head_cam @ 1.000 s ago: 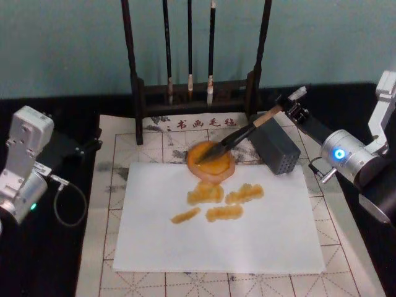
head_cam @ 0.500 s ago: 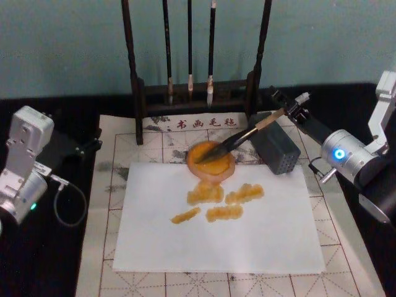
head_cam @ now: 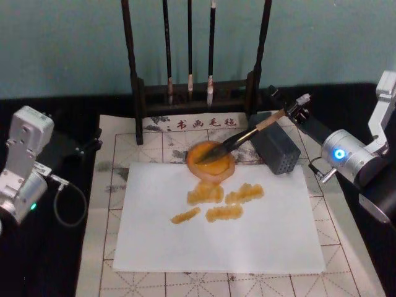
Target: Pick up the brush from the inkstone, write on the paper, then place the brush back to its original position.
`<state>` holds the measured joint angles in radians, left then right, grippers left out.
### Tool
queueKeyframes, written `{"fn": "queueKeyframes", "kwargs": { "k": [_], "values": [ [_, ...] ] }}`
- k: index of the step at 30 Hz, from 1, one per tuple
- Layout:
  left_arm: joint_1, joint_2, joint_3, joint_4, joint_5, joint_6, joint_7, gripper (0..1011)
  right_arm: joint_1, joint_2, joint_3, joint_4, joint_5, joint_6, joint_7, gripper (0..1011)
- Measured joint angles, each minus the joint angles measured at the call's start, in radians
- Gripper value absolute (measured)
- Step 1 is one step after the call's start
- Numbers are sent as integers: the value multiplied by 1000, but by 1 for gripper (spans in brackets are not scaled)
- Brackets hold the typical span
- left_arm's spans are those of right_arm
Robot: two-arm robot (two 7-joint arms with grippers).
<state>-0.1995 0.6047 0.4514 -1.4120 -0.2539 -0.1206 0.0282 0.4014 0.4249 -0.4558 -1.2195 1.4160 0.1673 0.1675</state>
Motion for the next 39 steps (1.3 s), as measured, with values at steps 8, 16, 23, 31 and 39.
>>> {"fn": "queueKeyframes", "kwargs": {
  "k": [8,16,23,31,39],
  "values": [
    [0,0,0,0,0,0,0,1001,-1,1,1,2,8,1,5,1000],
    [0,0,0,0,0,0,0,1001,-9,9,1,4,16,2,-1,1000],
    [0,0,0,0,0,0,0,1001,-17,15,2,5,21,-1,-7,1000],
    [0,0,0,0,0,0,0,1001,-32,26,8,-8,29,-6,-10,1000],
    [0,0,0,0,0,0,0,1001,-76,59,11,-59,39,-8,-28,1000]
  ]
}}
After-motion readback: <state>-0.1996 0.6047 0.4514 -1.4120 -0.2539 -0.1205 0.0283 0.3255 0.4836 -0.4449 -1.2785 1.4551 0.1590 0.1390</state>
